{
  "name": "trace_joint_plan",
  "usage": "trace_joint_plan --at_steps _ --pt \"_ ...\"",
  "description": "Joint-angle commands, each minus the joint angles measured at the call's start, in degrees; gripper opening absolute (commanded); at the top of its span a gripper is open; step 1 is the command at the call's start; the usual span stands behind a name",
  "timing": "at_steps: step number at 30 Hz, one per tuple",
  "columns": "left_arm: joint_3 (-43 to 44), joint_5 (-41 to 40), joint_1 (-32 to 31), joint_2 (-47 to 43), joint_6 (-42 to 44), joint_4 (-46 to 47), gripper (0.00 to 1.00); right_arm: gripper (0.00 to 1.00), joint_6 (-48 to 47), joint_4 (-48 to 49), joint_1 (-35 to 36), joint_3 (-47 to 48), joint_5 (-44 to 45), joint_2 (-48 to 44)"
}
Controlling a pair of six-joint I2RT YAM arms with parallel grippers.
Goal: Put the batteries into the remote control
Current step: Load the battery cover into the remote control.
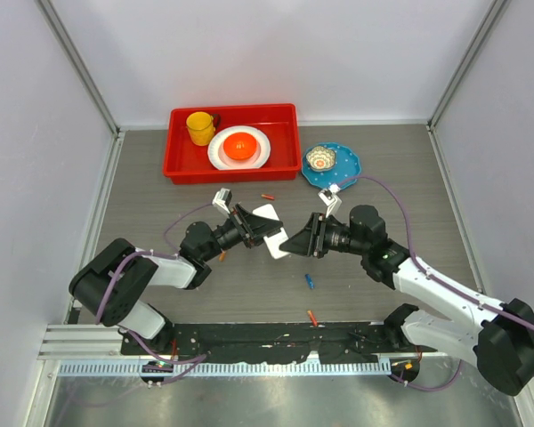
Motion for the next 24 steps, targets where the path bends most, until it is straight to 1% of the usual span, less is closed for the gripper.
trace_joint_plan --at_steps 1,6,12,18,19,22,24 --pt "2.21 0.96 0.25 -2.08 -0.42 14.73 0.0 0.42 0.88 3.93 -0.28 -0.27 -1.2 0.4" --pt "2.3 1.05 0.17 -2.25 -0.51 14.64 0.0 0.36 1.05 4.19 -0.28 -0.71 -1.64 0.84" --pt "2.47 1.31 -0.1 -2.52 -0.33 14.73 0.0 0.27 1.75 4.28 -0.28 -0.8 -1.37 1.37" --pt "2.65 1.84 -1.41 -2.17 0.19 14.73 0.0 0.15 2.81 4.45 -0.28 -0.53 -0.76 2.25" --pt "2.65 1.84 -1.59 -2.17 0.37 14.73 0.0 0.11 3.25 4.45 -0.28 -0.53 -0.24 2.34" --pt "3.0 2.19 -2.56 -1.9 0.81 14.73 0.0 0.05 3.34 4.28 -0.28 -0.36 0.47 2.69" --pt "3.17 2.54 -3.52 -1.47 1.16 14.73 0.0 0.02 3.6 4.19 -0.28 -0.1 1.61 2.95"
